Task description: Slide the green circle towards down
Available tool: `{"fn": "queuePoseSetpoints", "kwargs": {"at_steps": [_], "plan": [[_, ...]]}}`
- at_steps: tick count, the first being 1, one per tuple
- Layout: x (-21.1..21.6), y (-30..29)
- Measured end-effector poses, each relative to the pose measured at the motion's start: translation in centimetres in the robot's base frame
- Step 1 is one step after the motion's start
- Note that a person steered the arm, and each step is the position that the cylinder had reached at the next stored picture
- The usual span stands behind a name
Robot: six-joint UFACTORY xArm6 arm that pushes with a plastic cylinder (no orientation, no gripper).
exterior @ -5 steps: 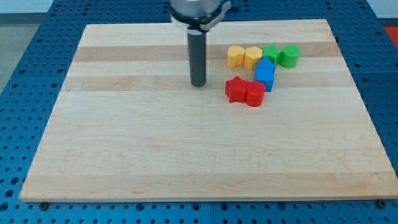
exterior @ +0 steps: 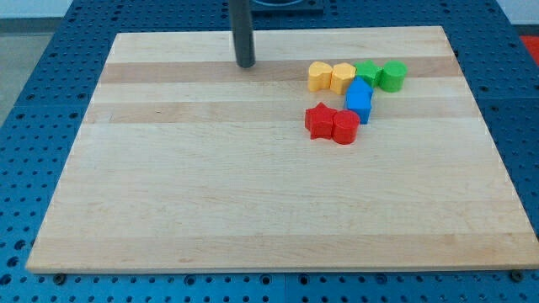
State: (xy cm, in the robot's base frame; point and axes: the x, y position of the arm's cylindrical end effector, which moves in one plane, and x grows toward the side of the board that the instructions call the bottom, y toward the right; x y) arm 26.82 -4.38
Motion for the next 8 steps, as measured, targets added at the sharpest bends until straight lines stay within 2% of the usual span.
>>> {"fn": "queuePoseSetpoints", "kwargs": {"at_steps": [2, 5, 8], "plan": [[-1.0, 7.9], [-1.2, 8.4], [-1.2, 14.4]]}}
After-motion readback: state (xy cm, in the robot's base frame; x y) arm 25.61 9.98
